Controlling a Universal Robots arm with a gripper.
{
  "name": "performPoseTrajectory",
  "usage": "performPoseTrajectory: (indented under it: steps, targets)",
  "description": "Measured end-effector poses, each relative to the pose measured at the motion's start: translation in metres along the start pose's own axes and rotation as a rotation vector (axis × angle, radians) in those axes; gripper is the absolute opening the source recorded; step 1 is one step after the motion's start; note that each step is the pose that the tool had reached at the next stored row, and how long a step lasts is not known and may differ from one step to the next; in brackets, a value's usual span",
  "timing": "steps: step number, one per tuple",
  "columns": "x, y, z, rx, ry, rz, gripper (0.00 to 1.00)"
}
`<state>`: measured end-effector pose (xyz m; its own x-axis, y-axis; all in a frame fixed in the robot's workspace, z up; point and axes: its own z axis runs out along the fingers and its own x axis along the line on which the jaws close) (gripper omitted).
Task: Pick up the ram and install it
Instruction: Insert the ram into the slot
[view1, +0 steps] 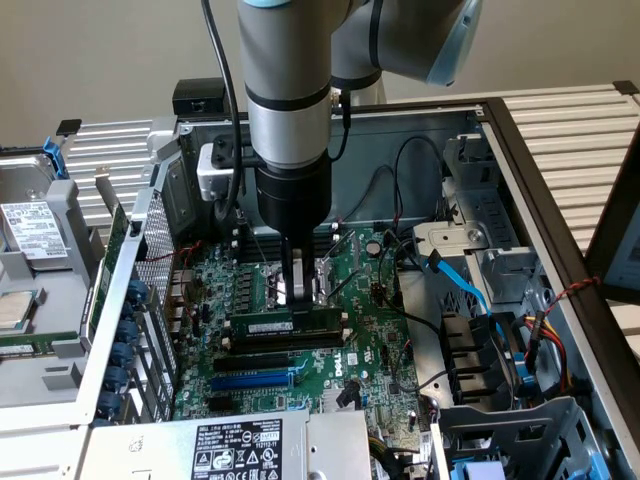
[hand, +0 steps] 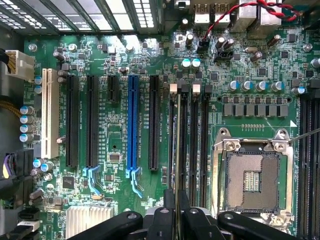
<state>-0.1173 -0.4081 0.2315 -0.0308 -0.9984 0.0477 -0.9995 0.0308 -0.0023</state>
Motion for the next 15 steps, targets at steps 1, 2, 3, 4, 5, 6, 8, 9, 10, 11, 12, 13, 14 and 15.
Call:
performPoseTrajectory:
  steps: [1, 2, 3, 4, 5, 6, 8, 9, 10, 11, 12, 13, 14, 15]
  targets:
    - [0.0, 0.0, 0.0, 0.0, 0.0001, 0.0, 0.14]
    - [0.0001, 0.0, 0.0001, 0.0001, 0.0002, 0.0, 0.14]
    - [0.0002, 0.0, 0.0001, 0.0001, 0.0004, 0.0, 0.14]
    - [0.0004, 0.0, 0.0, 0.0, 0.0006, 0.0, 0.14]
    - [0.0005, 0.0, 0.0, 0.0, 0.001, 0.0, 0.14]
    - [0.0005, 0.0, 0.0, -0.0001, 0.0014, 0.0, 0.14]
    - [0.0005, 0.0, 0.0, -0.0001, 0.002, 0.0, 0.14]
    - [0.0006, 0.0, 0.0001, 0.0, 0.0023, 0.0, 0.14]
    - [0.0006, 0.0, 0.0001, 0.0001, 0.0024, 0.0, 0.14]
    - [0.0006, 0.0, 0.0002, 0.0001, 0.0028, 0.0, 0.14]
    - [0.0007, 0.0, 0.0002, 0.0001, 0.0033, 0.0, 0.14]
    - [0.0006, 0.0001, 0.0005, 0.0002, 0.0038, 0.0, 0.14]
    - [0.0006, 0.0002, 0.0007, 0.0002, 0.0045, 0.0, 0.14]
    - [0.0006, 0.0004, 0.001, 0.0003, 0.0052, 0.0, 0.14]
